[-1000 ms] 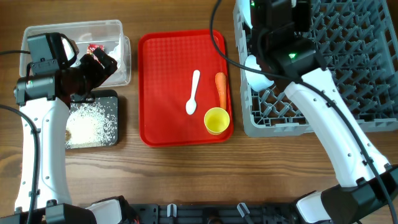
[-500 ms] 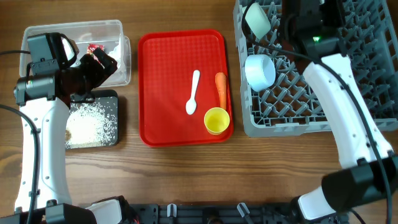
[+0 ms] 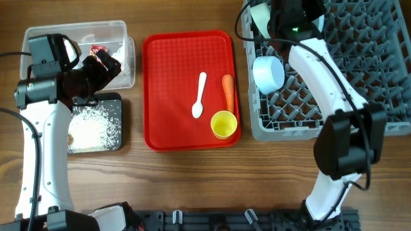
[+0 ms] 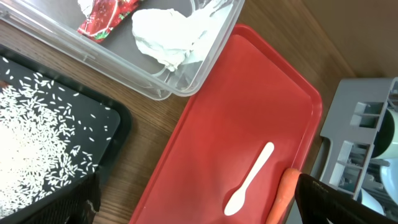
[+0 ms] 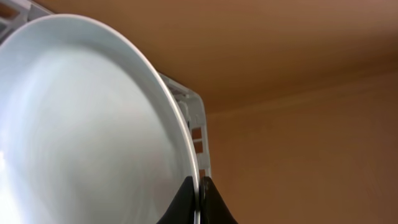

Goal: Sort waste into correct bins and load items into the dishwasher rack
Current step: 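Lift the plate with the right gripper and stand it upright in the rack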

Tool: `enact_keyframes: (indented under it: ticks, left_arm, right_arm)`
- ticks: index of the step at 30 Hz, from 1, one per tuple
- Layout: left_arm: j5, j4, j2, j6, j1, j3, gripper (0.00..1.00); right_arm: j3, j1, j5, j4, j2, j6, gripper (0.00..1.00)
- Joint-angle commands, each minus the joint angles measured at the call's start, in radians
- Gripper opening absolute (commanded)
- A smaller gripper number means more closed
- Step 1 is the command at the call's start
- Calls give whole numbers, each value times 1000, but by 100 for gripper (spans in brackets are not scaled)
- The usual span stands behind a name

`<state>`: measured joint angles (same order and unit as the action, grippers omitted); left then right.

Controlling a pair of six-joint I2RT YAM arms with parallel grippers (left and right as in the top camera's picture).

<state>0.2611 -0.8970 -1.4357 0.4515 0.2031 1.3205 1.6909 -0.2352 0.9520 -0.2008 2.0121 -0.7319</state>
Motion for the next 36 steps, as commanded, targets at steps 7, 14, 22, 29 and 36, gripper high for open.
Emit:
enact_keyframes:
  ticks: [7, 14, 22, 29, 36]
  left_arm:
    - [11, 2, -6, 5, 3, 6, 100]
    - [11, 2, -6, 5, 3, 6, 100]
    - [11, 2, -6, 5, 3, 6, 100]
    - [11, 2, -6, 5, 3, 6, 100]
    - [11, 2, -6, 5, 3, 6, 100]
  right_arm:
    - [3, 14, -37, -13, 40, -19, 4]
    - [3, 14, -120, -295, 43, 255, 4]
    - [3, 15, -130, -246, 38, 288, 97]
    - [3, 15, -131, -183, -85, 337, 100]
    - [3, -12, -483, -277, -311, 477, 100]
